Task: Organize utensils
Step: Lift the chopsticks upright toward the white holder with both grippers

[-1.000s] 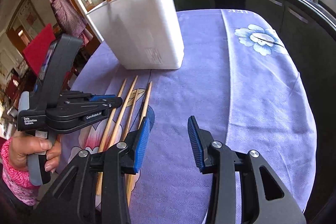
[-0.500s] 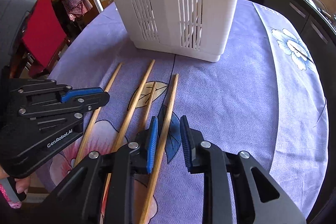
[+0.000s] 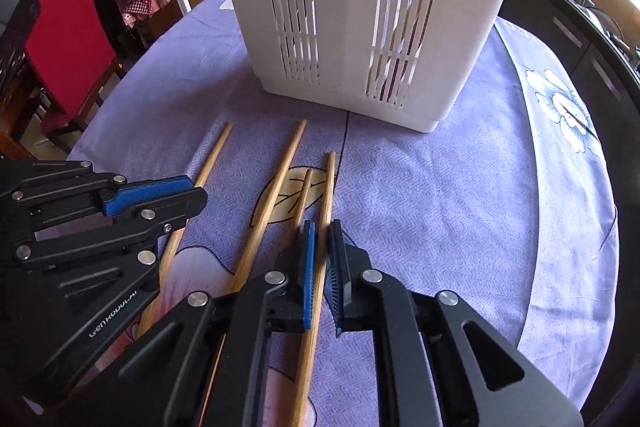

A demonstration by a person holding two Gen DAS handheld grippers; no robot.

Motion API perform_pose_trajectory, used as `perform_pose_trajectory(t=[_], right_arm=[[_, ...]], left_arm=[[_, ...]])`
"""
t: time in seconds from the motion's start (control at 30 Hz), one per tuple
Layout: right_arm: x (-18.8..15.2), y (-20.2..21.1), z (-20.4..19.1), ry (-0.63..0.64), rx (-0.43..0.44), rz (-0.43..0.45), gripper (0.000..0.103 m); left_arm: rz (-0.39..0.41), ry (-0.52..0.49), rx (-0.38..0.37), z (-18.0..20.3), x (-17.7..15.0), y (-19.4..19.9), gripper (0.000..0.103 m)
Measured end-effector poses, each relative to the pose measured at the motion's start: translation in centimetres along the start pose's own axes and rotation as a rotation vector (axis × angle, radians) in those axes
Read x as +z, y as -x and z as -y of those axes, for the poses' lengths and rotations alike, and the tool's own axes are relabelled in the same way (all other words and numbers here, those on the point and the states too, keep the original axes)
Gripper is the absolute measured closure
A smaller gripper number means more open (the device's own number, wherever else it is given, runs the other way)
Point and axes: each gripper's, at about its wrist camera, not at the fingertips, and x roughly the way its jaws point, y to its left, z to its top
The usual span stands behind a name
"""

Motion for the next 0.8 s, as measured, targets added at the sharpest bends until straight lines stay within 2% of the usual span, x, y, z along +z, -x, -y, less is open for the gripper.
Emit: perform_pose_trajectory(t=[0.07, 0.27, 0.57, 0.8], right_arm=[[-0.1, 0.4, 0.7, -0.027, 0.027, 0.002, 0.096], [-0.3, 4.0, 2.2, -0.082, 0.066, 0.087, 0.096], [-1.1, 10.9, 4.0, -0.132, 0.114, 0.248, 0.096], [-2.2, 14.4, 4.9, -0.147, 0.131, 0.31, 0.096]], left_arm=[[0.002, 0.015, -0.016, -0.3, 0.0, 0.1, 0.095], [0.01, 0.04, -0.053, -0.9, 0.3, 0.4, 0.096], [0.126, 0.025, -0.056, -1.0, 0.4, 5.5, 0.097], [0.222, 0.017, -0.079, -1.5, -0.6, 10.3, 0.097]])
